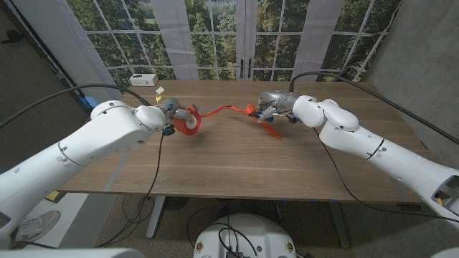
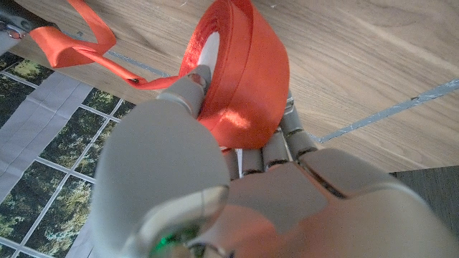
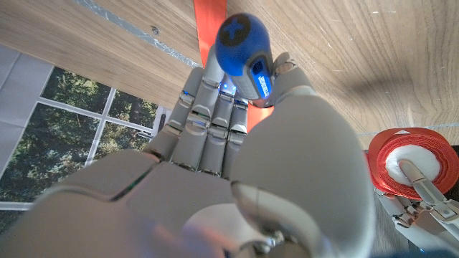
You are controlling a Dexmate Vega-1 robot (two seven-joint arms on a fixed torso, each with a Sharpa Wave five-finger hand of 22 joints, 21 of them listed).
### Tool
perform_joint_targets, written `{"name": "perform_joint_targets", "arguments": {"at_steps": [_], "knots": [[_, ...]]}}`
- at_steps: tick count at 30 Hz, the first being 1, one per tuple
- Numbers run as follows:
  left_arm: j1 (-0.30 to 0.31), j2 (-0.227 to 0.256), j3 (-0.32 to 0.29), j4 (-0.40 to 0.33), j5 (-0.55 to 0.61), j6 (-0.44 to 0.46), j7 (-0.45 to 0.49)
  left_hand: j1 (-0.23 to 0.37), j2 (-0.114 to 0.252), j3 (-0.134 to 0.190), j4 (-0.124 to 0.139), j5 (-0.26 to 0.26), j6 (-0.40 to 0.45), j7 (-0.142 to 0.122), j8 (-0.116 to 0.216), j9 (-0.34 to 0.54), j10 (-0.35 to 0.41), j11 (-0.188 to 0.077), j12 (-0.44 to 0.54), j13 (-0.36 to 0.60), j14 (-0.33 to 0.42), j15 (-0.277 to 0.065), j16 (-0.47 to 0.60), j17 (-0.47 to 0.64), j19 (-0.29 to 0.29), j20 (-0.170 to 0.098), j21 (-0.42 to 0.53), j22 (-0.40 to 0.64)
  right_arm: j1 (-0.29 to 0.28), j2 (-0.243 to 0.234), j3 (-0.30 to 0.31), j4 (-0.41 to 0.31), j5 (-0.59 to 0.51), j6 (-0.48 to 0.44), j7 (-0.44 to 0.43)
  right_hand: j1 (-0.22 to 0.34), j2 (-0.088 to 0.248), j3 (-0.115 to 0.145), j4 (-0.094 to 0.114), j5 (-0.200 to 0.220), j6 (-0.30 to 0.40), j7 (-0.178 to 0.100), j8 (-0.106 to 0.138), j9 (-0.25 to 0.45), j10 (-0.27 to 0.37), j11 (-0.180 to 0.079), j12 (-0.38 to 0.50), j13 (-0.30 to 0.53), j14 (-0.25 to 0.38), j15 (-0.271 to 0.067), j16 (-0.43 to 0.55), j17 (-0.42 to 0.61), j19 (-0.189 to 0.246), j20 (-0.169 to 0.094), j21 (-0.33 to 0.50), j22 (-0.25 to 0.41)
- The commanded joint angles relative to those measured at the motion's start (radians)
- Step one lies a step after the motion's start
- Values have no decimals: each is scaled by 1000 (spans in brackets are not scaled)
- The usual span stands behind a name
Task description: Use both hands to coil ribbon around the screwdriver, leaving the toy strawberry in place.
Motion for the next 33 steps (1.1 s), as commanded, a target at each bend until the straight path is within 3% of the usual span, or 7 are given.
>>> {"name": "perform_joint_targets", "arguments": {"at_steps": [1,11,20,25,33], "knots": [[-19,-17,39,30,42,55,-11,37,27,18,12,-1,274,-73,9,-4,305,-298,-10,85,253,-328,-1,128,22,-22,4,0,22,38,-40,50,-32,-2,15,111,103,19,-12,-3,175,-161,5,0,149,-57,-4,5,81,-135,-4,2,9,-18,10,1],[-43,-27,75,55,74,78,-21,35,27,16,12,-3,272,-75,8,-16,309,-302,-30,68,249,-328,-4,135,22,-25,3,-4,41,60,-70,90,-63,-17,39,109,103,22,-12,-7,176,-162,3,-3,151,-57,-6,5,83,-135,-3,3,14,-19,10,1],[-54,-34,100,77,100,80,-30,34,26,15,12,-3,271,-77,7,-26,315,-303,-45,55,249,-333,-9,135,22,-26,2,-8,72,84,-124,118,-154,-68,89,110,101,25,-14,-10,175,-160,2,-6,151,-55,-9,5,83,-135,-5,2,18,-17,9,0],[-107,-37,168,79,145,134,-32,24,23,11,17,-5,273,-87,9,-34,319,-314,-62,42,253,-339,-14,136,26,-34,2,-12,89,95,-156,138,-207,-79,110,109,101,28,-14,-12,171,-161,0,-7,143,-61,-14,5,80,-135,-8,2,20,-16,8,0],[-129,-48,199,97,173,142,-46,20,20,10,16,-5,277,-92,10,-41,328,-321,-76,29,255,-344,-19,138,28,-39,2,-17,93,111,-160,162,-218,-91,121,108,102,31,-14,-14,166,-165,-3,-9,144,-60,-17,3,78,-136,-9,2,18,-16,5,-1]]}}
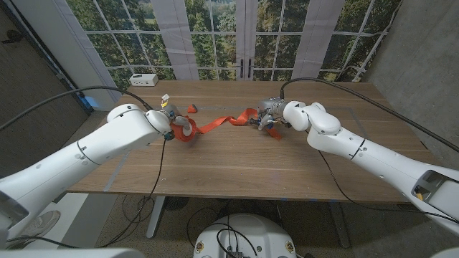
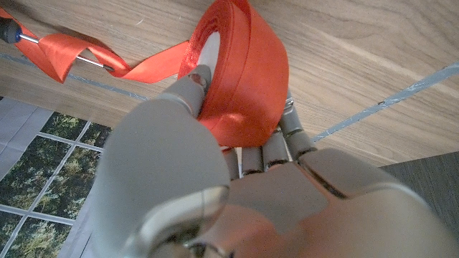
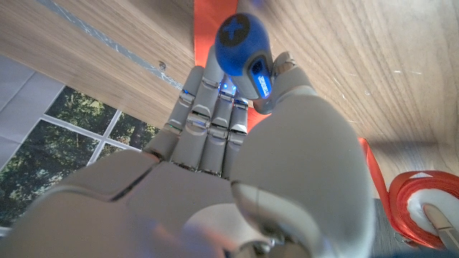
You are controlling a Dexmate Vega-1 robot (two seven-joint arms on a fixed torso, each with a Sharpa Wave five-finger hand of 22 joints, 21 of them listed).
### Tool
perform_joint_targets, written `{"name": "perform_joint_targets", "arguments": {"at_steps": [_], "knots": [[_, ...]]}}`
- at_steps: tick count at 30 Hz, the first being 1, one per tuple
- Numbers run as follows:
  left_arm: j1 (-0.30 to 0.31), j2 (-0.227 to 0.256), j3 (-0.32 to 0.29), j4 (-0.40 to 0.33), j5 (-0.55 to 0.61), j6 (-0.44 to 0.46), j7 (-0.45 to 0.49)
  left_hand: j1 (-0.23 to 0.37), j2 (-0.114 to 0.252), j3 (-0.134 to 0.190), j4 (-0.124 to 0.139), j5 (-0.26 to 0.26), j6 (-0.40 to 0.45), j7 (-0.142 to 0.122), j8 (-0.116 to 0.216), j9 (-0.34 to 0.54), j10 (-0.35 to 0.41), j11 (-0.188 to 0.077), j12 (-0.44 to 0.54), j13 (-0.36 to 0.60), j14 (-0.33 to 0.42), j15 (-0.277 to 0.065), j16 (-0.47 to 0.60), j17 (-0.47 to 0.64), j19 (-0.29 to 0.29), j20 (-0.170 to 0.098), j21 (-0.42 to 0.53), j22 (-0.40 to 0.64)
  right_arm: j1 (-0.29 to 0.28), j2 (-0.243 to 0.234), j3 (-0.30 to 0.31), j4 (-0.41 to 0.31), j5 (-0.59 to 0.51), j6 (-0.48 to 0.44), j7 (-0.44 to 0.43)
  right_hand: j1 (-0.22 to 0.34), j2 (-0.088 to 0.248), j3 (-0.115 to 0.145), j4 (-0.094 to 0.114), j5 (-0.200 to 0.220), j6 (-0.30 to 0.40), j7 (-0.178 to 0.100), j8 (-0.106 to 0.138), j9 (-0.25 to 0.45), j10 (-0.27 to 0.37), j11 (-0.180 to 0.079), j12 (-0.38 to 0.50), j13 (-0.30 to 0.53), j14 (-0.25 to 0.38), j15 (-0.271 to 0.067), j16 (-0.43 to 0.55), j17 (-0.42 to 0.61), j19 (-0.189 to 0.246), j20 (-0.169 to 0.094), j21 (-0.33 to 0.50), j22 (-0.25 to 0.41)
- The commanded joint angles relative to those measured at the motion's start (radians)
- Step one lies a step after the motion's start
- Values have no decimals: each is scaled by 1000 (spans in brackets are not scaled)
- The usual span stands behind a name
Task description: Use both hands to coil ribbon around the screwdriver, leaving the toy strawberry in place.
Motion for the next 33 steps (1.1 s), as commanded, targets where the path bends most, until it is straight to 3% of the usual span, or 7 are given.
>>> {"name": "perform_joint_targets", "arguments": {"at_steps": [1,10,14,16,22,24,33], "knots": [[-44,-13,65,23,55,33,-13,16,22,10,16,-3,275,-92,8,0,311,-303,-7,-4,248,-344,-4,139,31,-33,5,1,23,25,-35,36,-62,-33,42,108,102,21,-10,-1,156,-165,2,2,141,-61,-7,3,78,-136,-2,4,6,-14,1,-1],[-132,-28,185,30,121,133,-5,3,12,6,19,-5,267,-91,6,-6,319,-308,-27,-22,257,-350,-13,136,37,-38,4,-5,38,38,-57,58,-96,-51,78,109,105,31,-12,-8,79,-163,-21,1,82,-63,-43,-6,19,-136,-31,-5,-17,-1,-11,0],[-224,19,294,23,43,133,58,-6,-2,4,17,-5,234,-88,-4,-9,296,-314,-57,-38,234,-349,-47,114,31,-36,2,-11,41,38,-59,62,-100,-53,88,93,97,31,-6,-11,19,-167,-28,1,22,-69,-78,-18,-35,-126,-69,-32,-31,11,-19,1],[-302,47,370,24,-59,133,121,-6,-23,0,9,-4,190,-91,-11,-10,241,-306,-103,-58,192,-352,-95,82,17,-31,-1,-19,47,41,-62,65,-104,-59,104,83,88,31,-5,-9,0,-172,-25,0,-29,-83,-107,-29,-61,-123,-93,-56,-29,17,-21,0],[-402,70,450,39,-323,133,351,-85,-80,-26,31,-6,-29,-124,-25,-11,44,-281,-236,-102,8,-306,-298,-40,-103,6,-48,-64,47,40,-63,62,-119,-69,107,18,59,27,12,4,-122,-192,-30,-12,-163,-90,-186,-59,-170,-107,-192,-153,-58,34,-48,-1],[-375,66,409,37,-353,133,377,-119,-112,-47,36,-9,-133,-129,-26,-12,-56,-267,-284,-110,-95,-264,-367,-73,-206,38,-111,-79,47,37,-55,56,-113,-71,113,-2,48,24,16,11,-160,-194,-29,-14,-205,-90,-207,-67,-211,-104,-222,-181,-65,38,-57,-1],[-351,72,372,3,-356,133,422,-167,-116,-154,48,-4,-434,-126,-30,-18,-325,-207,-368,-120,-354,-156,-469,-105,-359,82,-276,-83,51,28,-39,27,-116,-114,158,-134,-14,-35,60,61,-411,-218,-33,-21,-430,-110,-248,-96,-377,-83,-267,-242,-140,52,-126,0]]}}
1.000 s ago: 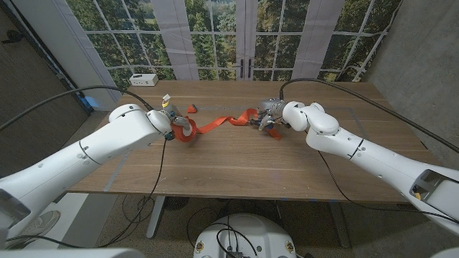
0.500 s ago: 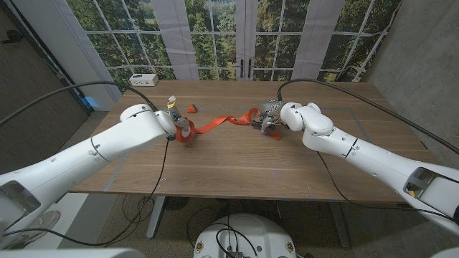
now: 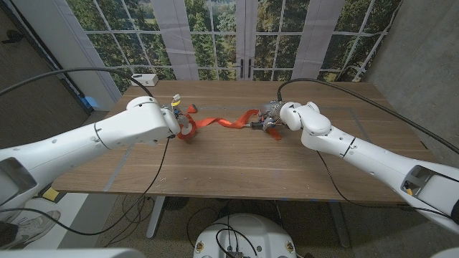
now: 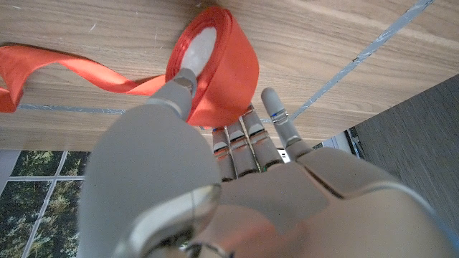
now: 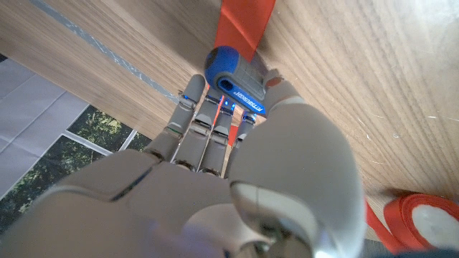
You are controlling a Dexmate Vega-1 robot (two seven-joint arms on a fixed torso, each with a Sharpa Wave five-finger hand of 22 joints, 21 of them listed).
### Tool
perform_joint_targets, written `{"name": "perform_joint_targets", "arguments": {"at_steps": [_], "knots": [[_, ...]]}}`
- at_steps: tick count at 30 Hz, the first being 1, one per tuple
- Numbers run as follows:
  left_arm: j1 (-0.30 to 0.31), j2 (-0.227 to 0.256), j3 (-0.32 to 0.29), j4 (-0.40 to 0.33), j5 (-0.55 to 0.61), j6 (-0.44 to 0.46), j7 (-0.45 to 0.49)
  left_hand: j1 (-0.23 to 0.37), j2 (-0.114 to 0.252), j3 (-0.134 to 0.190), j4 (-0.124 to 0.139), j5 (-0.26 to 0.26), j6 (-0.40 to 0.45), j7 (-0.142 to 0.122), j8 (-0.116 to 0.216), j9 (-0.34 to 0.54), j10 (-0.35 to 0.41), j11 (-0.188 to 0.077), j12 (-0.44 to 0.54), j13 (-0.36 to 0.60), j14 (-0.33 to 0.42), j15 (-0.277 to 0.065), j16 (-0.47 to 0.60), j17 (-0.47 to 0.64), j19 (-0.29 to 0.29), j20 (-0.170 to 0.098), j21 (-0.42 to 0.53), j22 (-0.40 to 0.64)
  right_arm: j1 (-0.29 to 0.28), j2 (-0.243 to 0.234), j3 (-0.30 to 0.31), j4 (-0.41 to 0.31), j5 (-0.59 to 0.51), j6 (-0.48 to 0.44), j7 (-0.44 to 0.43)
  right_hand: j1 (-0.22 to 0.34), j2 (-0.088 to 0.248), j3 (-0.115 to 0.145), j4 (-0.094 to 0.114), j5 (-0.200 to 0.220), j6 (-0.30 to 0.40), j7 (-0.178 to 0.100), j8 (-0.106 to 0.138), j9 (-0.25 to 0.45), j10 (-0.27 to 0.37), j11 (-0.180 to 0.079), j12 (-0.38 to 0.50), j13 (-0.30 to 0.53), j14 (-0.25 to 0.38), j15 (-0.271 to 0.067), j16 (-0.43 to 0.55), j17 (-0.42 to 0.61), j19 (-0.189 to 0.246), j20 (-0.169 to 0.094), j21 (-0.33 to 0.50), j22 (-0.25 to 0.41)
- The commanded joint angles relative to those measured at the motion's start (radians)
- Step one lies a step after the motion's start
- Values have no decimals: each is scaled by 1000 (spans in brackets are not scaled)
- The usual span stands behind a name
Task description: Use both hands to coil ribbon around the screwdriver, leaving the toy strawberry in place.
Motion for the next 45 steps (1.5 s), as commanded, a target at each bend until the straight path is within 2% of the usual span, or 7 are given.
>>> {"name": "perform_joint_targets", "arguments": {"at_steps": [1,7,15,18,30,31,45], "knots": [[-22,22,-6,-32,-105,7,119,-33,5,-51,12,5,-125,5,-1,-1,-126,39,-24,-3,-115,58,-43,-12,-53,24,-69,1,1,-12,27,-36,0,-52,51,-70,-40,-38,21,25,-119,-9,0,-1,-112,-9,-7,-10,-96,-76,-10,-18,-44,8,-36,4],[65,9,-99,-69,0,2,70,-65,14,-85,26,7,-176,16,2,-2,-214,54,-33,-7,-178,87,-68,-20,-73,29,-110,0,-34,-32,103,-69,107,-39,11,-185,-85,-125,65,40,-256,-7,10,-3,-218,-12,-1,-26,-207,-58,6,-25,-88,16,-86,6],[230,-24,-243,-112,139,-47,70,-126,14,-128,52,7,-212,6,8,-4,-261,61,-25,-15,-211,99,-84,-31,-75,46,-150,0,-95,-63,222,-106,320,-4,-84,-250,-80,-155,101,49,-251,14,25,-4,-231,18,7,-33,-235,-32,9,-37,-81,44,-101,6],[226,-25,-200,-127,221,-15,97,-176,-10,-164,66,5,-222,-22,10,-6,-264,55,-17,-21,-207,93,-88,-39,-70,75,-175,-1,-114,-78,252,-118,385,7,-121,-256,-73,-157,106,53,-238,24,31,-4,-229,28,10,-36,-238,-24,9,-42,-79,46,-105,6],[499,20,-403,-135,384,-391,75,-286,13,-201,114,9,-276,-51,5,-8,-317,67,-22,-34,-265,94,-120,-46,-125,80,-258,0,-172,-121,308,-153,527,43,-266,-265,-48,-163,114,74,-268,23,21,-6,-327,35,-5,-61,-406,19,-21,-95,-175,84,-183,3],[571,1,-460,-109,385,-522,111,-290,14,-202,115,9,-280,-53,5,-8,-326,67,-24,-35,-271,94,-123,-48,-132,78,-265,0,-187,-124,323,-161,544,50,-290,-264,-46,-163,114,76,-269,23,21,-6,-337,34,-6,-63,-417,24,-22,-99,-181,83,-188,3],[740,-65,-633,83,416,-1119,-66,-375,75,-208,155,8,-305,-97,10,-11,-412,85,-30,-48,-389,109,-163,-58,-207,64,-360,1,-330,-92,463,-128,840,242,-506,-251,37,-131,114,73,-324,5,15,-8,-447,34,-6,-100,-559,56,-19,-163,-264,82,-273,0]]}}
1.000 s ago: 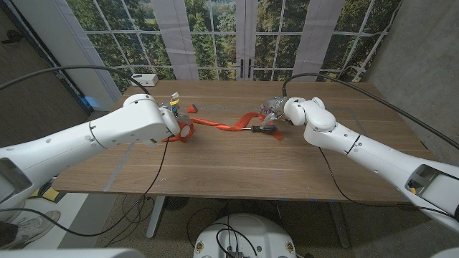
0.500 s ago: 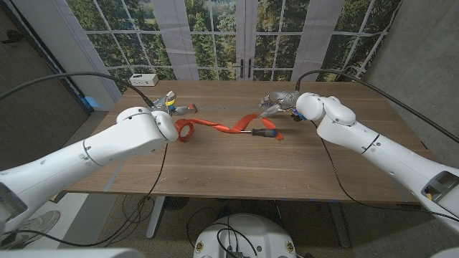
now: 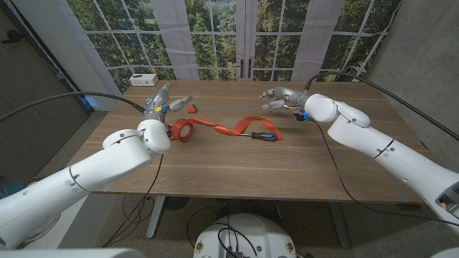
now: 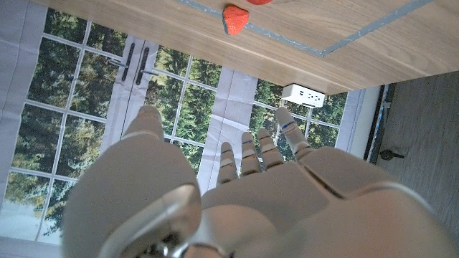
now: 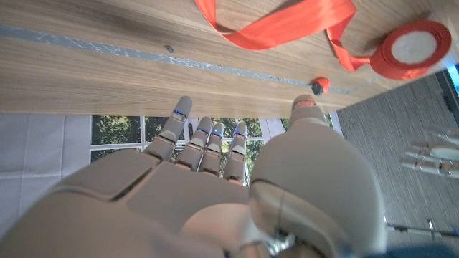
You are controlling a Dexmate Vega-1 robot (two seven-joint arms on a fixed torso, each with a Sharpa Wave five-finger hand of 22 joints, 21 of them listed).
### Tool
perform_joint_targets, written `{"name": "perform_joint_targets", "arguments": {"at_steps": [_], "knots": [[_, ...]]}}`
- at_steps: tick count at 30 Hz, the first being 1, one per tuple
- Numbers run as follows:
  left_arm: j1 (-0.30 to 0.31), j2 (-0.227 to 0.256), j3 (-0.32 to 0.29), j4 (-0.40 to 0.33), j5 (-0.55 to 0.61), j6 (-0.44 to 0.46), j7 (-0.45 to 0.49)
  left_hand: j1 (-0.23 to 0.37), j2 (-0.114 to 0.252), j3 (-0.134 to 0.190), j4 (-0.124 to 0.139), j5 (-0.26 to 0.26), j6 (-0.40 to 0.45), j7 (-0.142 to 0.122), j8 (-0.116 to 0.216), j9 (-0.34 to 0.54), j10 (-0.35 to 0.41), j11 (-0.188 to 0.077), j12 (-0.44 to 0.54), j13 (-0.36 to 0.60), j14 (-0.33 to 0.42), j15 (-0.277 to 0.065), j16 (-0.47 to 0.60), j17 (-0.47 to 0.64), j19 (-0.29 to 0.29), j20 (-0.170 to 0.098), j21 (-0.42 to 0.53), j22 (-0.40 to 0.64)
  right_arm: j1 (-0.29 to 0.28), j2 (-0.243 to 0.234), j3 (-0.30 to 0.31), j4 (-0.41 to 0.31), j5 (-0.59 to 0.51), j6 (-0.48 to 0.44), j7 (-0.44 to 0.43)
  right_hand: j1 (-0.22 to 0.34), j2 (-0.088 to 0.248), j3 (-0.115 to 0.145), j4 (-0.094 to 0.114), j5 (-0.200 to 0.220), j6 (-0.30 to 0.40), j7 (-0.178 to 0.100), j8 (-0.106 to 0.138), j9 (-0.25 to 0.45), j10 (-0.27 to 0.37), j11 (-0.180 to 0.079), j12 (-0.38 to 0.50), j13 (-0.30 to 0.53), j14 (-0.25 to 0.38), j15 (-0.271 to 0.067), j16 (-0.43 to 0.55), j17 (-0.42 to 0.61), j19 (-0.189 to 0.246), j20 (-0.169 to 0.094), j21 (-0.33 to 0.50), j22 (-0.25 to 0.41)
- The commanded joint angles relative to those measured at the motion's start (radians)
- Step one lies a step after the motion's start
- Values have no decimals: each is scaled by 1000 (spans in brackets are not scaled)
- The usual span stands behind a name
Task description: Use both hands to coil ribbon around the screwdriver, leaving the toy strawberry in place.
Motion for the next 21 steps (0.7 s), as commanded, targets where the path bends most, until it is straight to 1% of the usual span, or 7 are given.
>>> {"name": "perform_joint_targets", "arguments": {"at_steps": [1,3,8,10,13,16,21], "knots": [[175,-82,-177,185,20,-656,-140,-22,16,2,14,3,7,-11,6,-1,-16,1,-1,-2,-18,7,-3,1,-21,-9,-15,1,-118,17,114,20,250,161,-182,9,21,16,-4,-4,-14,3,-5,1,-18,-1,-3,-5,-17,5,5,-12,-18,1,-14,1],[178,-97,-184,219,36,-724,-165,-31,26,2,19,3,10,-11,7,-1,-17,5,1,-3,-19,8,-1,0,-13,-28,-18,1,-129,18,119,19,262,173,-210,5,27,17,-2,-8,-22,4,-6,1,-25,3,-3,-8,-23,12,6,-16,-20,2,-19,1],[181,-163,-211,324,-7,-929,-262,-50,47,4,31,3,14,-6,8,-2,-17,6,5,-6,-22,5,2,-1,-13,-43,-30,1,-164,49,156,74,387,286,-225,-11,33,15,5,-21,-40,3,-9,0,-45,8,-4,-15,-43,16,5,-27,-24,2,-30,1],[176,-202,-214,338,-6,-943,-254,-75,66,3,43,5,15,-5,7,-3,-22,-1,7,-9,-38,-3,-1,-4,-61,-55,-62,1,-179,60,163,91,413,325,-244,-20,35,14,9,-28,-48,3,-10,0,-54,8,-4,-19,-55,17,4,-33,-24,-2,-35,1],[158,-198,-222,375,-41,-991,-350,-115,97,1,70,11,17,-15,7,-3,-29,-19,7,-12,-59,-16,-4,-7,-104,-76,-95,3,-201,83,174,115,444,383,-281,-22,48,20,9,-39,-75,-2,-14,0,-78,7,-5,-26,-76,17,3,-45,-31,-8,-46,1],[149,-221,-230,409,-74,-1034,-399,-151,122,0,99,18,3,-6,1,-4,-52,-37,1,-15,-87,-28,-8,-8,-115,-89,-111,4,-220,101,185,133,484,434,-296,-21,66,31,6,-53,-107,-9,-16,-1,-94,2,-3,-34,-100,10,2,-61,-31,-22,-57,1],[134,-243,-240,472,-112,-1110,-480,-188,127,-5,126,24,-25,6,-6,-5,-71,-47,-1,-17,-110,-37,-10,-10,-111,-110,-122,4,-254,123,198,140,510,485,-348,-53,82,28,24,-70,-126,-8,-14,-2,-100,4,2,-43,-109,8,9,-72,-29,-36,-68,0]]}}
